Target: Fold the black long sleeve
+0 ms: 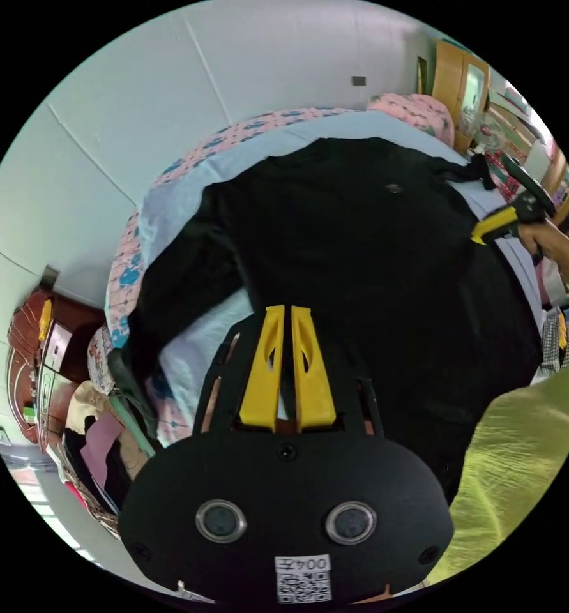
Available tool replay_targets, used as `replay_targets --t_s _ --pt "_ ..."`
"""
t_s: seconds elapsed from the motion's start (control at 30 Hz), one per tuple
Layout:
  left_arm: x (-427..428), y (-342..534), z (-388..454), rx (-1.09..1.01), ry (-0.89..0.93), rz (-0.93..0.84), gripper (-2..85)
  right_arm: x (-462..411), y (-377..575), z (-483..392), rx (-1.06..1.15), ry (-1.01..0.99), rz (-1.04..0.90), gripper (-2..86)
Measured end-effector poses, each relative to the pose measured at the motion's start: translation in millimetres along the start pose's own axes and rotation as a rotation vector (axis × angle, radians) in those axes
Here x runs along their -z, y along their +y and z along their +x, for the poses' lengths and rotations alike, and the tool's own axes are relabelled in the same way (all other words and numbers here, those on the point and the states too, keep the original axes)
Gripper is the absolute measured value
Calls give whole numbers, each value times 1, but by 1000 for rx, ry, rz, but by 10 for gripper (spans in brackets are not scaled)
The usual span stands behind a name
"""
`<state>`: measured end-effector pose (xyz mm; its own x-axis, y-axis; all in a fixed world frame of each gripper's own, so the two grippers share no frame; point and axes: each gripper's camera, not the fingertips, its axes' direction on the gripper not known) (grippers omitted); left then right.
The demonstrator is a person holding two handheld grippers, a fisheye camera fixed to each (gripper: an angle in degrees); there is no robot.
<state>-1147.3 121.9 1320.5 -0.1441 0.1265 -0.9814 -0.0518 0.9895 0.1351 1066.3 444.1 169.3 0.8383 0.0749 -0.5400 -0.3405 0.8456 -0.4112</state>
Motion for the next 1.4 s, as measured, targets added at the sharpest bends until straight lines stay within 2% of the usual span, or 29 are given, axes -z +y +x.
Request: replay_targets --t_s 0.07,0.17,0.43,0.6,0.7,0.8,0.87,0.93,1.1,1.2,1.27,1.4 --pt "-30 -14 -64 14 -15 -37 40 -24 -21 -13 0 39 -26 54" --pt "-66 -29 -104 -57 -42 -75 62 -57 -48 -26 36 81 -104 53" --pt "-114 -35 -124 -259 -79 -83 47 -134 -108 -30 20 48 -257 52" --pt "-98 -35 -157 -205 -94 2 25 -176 -133 -32 9 46 -316 52" --pt "-76 -32 -189 -170 -171 81 21 -199 -145 -37 11 60 -338 52" --pt "-105 -22 -212 -194 -193 19 21 -220 -154 -38 2 60 -352 51" --pt "-134 -13 -213 -286 -246 -36 21 -235 -159 -36 -8 52 -356 52" --pt "-139 -11 -217 -327 -273 -28 22 -245 -161 -35 -18 44 -355 52" --pt "-133 -22 -250 -352 -195 -63 25 -269 -169 -35 -21 45 -364 51" --pt "-109 -37 -283 -333 -22 -53 31 -280 -171 -35 -25 43 -363 51" --pt "-89 -52 -312 -253 9 40 39 -288 -172 -35 -27 43 -360 51" --pt "-108 -76 -354 -103 19 69 68 -297 -173 -36 -24 48 -363 52"
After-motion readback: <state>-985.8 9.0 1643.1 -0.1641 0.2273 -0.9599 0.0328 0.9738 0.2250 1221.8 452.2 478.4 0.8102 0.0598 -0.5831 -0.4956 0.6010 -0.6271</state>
